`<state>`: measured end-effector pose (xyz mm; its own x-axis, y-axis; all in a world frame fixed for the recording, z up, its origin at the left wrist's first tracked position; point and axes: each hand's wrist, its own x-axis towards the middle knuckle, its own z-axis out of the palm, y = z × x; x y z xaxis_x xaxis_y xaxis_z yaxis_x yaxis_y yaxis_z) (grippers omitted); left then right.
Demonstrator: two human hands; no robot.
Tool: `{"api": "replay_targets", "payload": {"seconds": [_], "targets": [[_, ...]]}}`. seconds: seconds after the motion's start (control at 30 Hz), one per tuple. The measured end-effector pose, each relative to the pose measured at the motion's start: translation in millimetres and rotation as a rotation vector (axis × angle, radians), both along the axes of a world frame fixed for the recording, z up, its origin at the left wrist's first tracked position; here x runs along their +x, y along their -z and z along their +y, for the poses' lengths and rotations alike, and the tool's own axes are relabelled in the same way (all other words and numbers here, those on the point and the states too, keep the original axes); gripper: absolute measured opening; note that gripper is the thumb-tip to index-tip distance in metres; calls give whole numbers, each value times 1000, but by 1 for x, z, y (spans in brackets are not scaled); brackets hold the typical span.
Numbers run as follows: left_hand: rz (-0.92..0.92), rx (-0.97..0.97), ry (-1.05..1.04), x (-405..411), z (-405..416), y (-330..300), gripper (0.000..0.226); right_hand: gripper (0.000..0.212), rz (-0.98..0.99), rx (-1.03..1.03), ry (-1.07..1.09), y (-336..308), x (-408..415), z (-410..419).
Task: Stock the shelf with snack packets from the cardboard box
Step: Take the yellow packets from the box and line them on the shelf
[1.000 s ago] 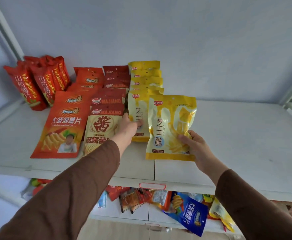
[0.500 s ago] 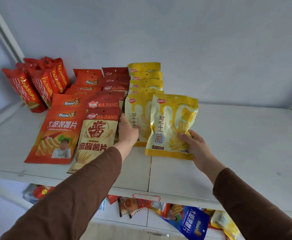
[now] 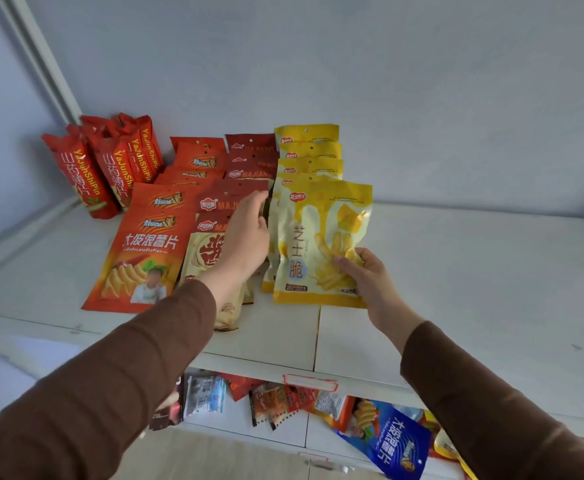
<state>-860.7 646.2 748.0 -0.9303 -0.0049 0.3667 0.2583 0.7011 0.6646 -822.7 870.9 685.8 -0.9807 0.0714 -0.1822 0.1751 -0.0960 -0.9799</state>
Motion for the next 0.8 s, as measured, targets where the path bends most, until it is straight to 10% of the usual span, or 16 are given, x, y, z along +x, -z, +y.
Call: {"api": "replay_targets", "payload": {"seconds": [0.23, 0.8], "targets": [[9, -581, 94, 11, -45, 4, 40, 61, -118, 156, 90, 18, 3, -49], [-2, -590, 133, 33, -56, 23, 45, 71, -40, 340, 311, 19, 16, -58]]}}
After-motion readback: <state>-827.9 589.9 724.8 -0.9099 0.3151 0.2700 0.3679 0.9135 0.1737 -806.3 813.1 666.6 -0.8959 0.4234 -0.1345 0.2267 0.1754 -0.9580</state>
